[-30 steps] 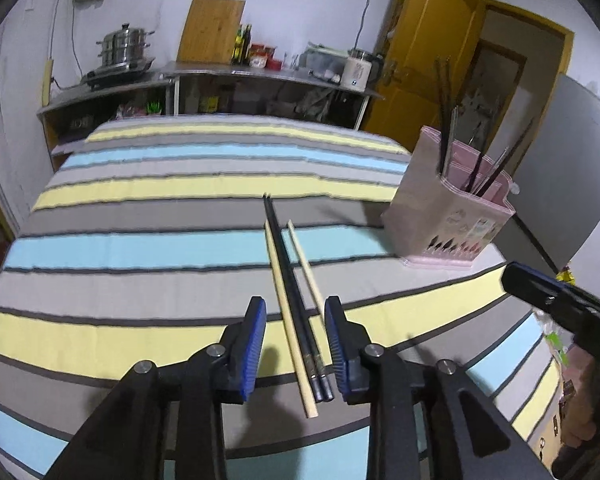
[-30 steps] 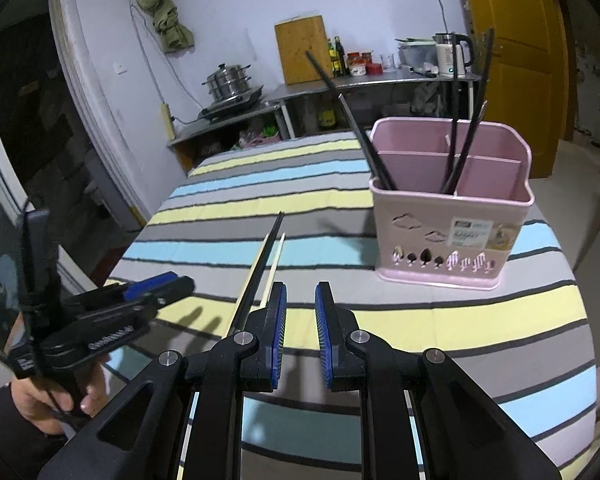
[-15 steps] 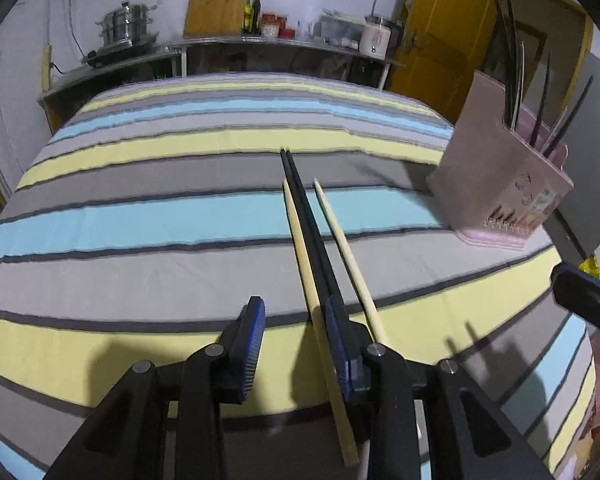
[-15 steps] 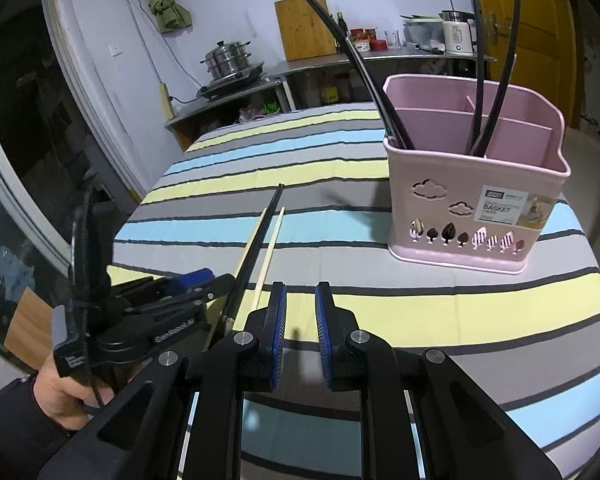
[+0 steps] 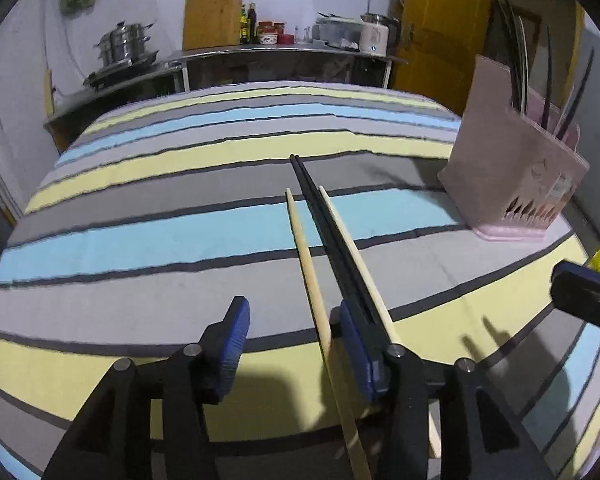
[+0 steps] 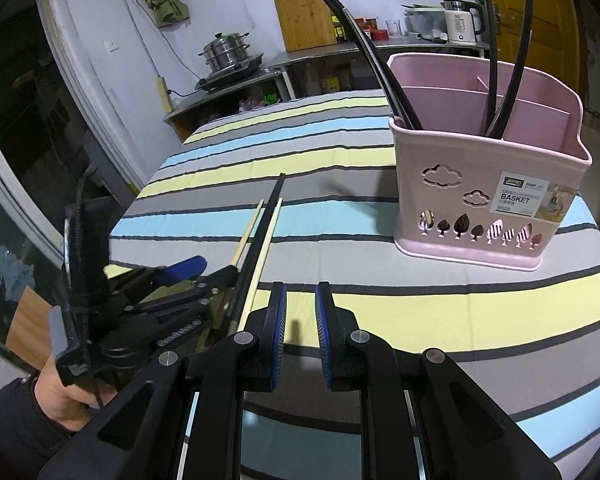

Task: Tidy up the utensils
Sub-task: 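Close the left tool on a beige chopstick while the right tool grasps another beige chopstick, then lift both held beige chopsticks up off the table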

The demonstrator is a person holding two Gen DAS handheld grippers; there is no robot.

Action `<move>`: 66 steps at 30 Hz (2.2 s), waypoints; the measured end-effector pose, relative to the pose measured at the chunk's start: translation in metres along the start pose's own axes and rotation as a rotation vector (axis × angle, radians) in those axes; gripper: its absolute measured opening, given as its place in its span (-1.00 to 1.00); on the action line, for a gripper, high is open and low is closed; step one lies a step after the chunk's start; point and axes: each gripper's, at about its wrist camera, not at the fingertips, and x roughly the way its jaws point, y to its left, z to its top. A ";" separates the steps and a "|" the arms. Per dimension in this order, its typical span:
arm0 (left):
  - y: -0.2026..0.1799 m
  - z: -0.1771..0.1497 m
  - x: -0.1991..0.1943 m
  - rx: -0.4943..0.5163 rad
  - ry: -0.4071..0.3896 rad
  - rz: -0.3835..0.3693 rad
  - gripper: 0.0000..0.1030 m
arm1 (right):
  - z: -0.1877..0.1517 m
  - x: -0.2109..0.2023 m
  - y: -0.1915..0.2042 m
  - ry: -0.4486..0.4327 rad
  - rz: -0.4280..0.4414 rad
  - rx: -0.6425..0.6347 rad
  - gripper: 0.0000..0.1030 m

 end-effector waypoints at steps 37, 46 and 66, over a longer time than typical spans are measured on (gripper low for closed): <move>0.081 0.015 0.007 -0.185 0.031 -0.027 -0.80 | 0.030 0.121 0.042 0.109 -0.034 -0.103 -0.70; 0.077 0.034 0.022 -0.117 0.049 -0.022 -0.69 | 0.045 0.131 0.040 0.131 -0.074 -0.108 -0.70; 0.077 0.052 0.011 -0.096 0.040 -0.027 -0.89 | 0.062 0.114 0.041 0.113 -0.033 -0.079 -0.85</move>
